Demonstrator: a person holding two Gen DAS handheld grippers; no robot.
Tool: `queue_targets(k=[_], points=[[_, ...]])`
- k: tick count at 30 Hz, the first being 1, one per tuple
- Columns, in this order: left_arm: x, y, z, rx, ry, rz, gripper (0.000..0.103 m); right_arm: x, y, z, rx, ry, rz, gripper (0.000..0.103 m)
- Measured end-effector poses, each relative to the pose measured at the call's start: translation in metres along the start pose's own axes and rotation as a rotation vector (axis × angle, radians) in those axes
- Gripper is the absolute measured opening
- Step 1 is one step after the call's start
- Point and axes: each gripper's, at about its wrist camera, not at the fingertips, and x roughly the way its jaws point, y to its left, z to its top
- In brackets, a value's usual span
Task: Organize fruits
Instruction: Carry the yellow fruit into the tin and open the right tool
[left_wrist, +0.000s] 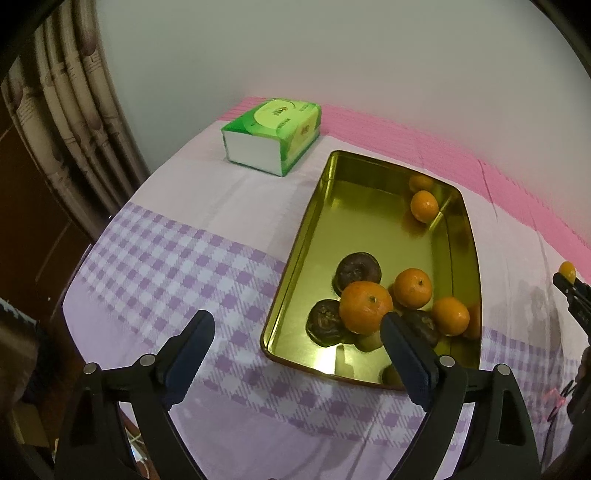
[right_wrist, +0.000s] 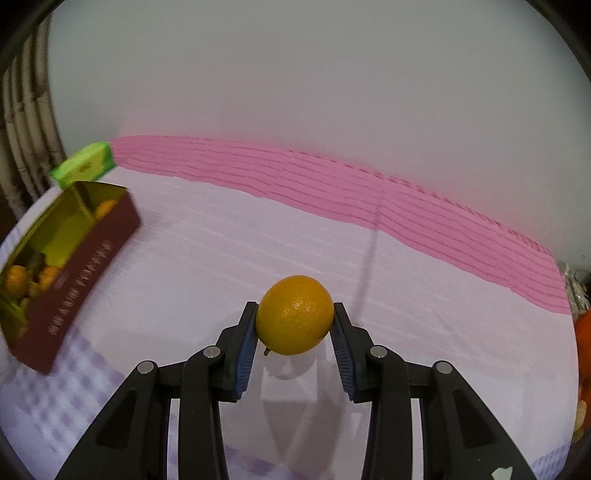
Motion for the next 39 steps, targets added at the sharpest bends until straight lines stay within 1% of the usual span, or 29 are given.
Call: queue_targets(k=[8,15,19,26,32,39], points=[[-0.007,0.014,0.001,-0.057,-0.011,0.009,0.091,-0.023,0.057,0.019,-0.071,-0.04,0.132,0.036],[-0.013,0.015,-0.002,-0.058,-0.016,0.008,0.091,-0.033,0.125,0.027,-0.168,-0.045,0.27,0.036],[-0.017,0.015,-0.005,-0.057,-0.02,0.013,0.091,-0.036,0.16,0.025,-0.222,-0.039,0.329,0.036],[-0.021,0.024,-0.01,-0.09,-0.015,0.025,0.091,-0.025,0.203,0.019,-0.295,-0.011,0.382,0.036],[-0.026,0.032,-0.014,-0.122,-0.014,0.03,0.091,-0.014,0.221,0.014,-0.323,0.018,0.405,0.036],[-0.027,0.037,-0.018,-0.137,-0.006,0.037,0.091,-0.004,0.235,0.009,-0.342,0.045,0.409,0.036]])
